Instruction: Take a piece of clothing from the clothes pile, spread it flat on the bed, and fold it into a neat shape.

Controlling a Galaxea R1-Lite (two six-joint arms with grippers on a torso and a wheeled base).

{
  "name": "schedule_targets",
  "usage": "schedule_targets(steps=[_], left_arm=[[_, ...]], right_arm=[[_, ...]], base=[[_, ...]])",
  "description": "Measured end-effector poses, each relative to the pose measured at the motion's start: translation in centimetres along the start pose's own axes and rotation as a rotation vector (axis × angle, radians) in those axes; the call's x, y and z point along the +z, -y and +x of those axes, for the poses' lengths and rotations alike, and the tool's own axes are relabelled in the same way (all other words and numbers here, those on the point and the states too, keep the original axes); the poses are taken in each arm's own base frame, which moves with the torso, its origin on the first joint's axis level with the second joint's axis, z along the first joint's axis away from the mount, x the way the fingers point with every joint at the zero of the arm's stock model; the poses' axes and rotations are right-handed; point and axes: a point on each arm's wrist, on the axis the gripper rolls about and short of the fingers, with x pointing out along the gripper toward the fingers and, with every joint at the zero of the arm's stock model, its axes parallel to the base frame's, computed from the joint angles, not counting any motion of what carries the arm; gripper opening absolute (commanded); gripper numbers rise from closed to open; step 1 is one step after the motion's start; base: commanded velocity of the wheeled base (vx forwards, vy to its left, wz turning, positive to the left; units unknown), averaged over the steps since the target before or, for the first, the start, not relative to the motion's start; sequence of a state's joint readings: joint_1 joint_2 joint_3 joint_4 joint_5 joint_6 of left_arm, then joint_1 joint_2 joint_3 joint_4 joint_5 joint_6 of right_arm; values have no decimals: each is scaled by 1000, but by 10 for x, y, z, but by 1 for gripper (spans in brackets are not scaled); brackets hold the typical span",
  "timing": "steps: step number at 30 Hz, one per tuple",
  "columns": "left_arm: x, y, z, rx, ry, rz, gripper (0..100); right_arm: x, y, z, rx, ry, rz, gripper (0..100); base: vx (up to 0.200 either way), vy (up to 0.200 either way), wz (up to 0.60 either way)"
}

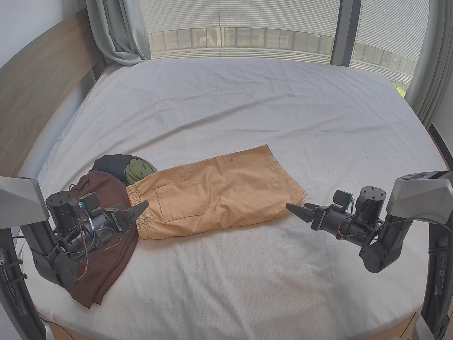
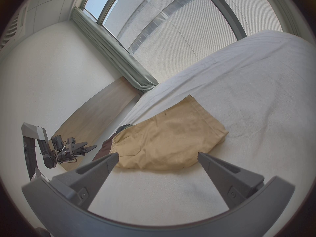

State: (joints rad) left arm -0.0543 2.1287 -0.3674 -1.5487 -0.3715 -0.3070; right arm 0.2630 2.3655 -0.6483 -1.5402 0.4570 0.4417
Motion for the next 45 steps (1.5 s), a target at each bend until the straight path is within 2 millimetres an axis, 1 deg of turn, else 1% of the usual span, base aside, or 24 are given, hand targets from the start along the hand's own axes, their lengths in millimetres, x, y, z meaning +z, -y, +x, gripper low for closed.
schedule_targets(steps=[5, 13, 19, 25, 34, 38, 45], left_arm=[[-1, -1, -1, 6, -5, 29, 100], [-2, 0, -1, 7, -8, 39, 100], [-3, 0, -1, 6, -11, 37, 100], [-3, -1, -1, 7, -10, 36, 100], [-3, -1, -1, 8, -10, 34, 100], [-2, -2, -1, 10, -9, 33, 100], [-3, -2, -1, 12, -10, 30, 100]], right_arm=[[-17, 4, 13, -27, -20, 9, 100], [-31, 8, 29, -33, -42, 12, 100], [-37, 13, 36, -46, -71, 27, 100], [-39, 18, 46, -56, -97, 38, 100], [-43, 22, 69, -54, -127, 45, 100], [-42, 24, 80, -49, -122, 49, 100], [-46, 22, 101, -23, -96, 115, 100]], base=[[0, 0, 0], [0, 0, 0], [0, 0, 0], [0, 0, 0], [0, 0, 0], [0, 0, 0], [0, 0, 0]])
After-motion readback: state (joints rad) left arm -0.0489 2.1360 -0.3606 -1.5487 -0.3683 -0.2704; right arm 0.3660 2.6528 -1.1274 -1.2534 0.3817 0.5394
